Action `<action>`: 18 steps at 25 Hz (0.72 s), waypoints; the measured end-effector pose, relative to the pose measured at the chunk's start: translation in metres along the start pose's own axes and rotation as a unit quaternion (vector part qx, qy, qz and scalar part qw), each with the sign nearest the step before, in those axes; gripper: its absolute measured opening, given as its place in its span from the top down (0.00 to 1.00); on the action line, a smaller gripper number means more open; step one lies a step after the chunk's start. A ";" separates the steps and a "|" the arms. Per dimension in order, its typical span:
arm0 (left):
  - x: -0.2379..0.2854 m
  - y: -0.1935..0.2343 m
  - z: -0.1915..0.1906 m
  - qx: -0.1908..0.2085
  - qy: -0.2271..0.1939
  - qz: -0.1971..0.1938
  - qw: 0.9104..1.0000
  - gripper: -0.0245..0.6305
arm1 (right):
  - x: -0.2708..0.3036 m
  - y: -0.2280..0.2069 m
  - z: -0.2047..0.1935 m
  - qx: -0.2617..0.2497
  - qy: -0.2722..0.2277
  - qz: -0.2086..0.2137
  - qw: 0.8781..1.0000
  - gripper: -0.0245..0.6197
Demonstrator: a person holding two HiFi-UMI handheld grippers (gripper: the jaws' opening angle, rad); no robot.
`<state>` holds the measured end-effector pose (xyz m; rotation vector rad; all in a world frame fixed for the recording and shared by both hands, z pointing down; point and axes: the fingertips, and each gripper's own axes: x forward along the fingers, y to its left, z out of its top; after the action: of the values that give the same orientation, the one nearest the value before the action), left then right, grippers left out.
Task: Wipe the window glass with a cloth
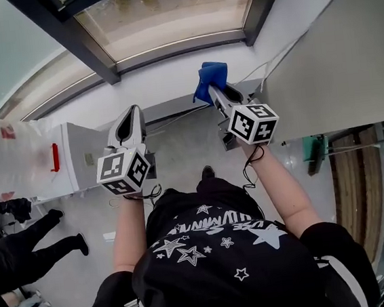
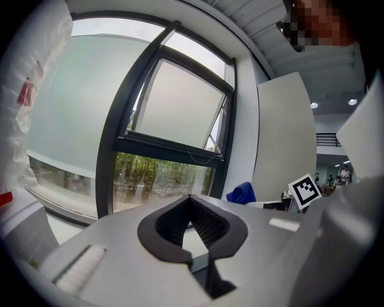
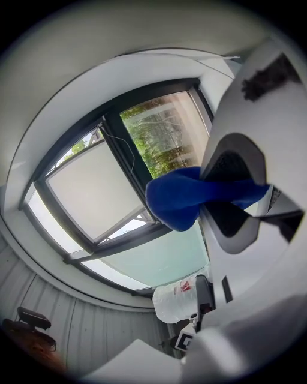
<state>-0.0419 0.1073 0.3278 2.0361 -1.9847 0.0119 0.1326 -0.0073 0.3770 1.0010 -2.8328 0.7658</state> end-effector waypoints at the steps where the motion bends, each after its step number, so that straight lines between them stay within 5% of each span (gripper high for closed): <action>1: 0.002 -0.003 -0.001 0.003 0.002 0.000 1.000 0.95 | 0.001 -0.003 -0.001 0.001 0.001 0.002 1.000 0.85; 11: 0.006 0.021 0.005 -0.001 -0.012 0.030 0.999 0.95 | 0.030 0.009 -0.007 0.000 0.018 0.029 0.999 0.85; 18: 0.042 0.055 0.014 0.000 -0.021 0.017 1.000 0.95 | 0.069 0.007 0.027 -0.021 -0.010 0.022 0.999 0.85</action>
<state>-0.0967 0.0628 0.3351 2.0187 -2.0438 -0.0233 0.0771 -0.0555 0.3639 0.9484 -2.8850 0.7004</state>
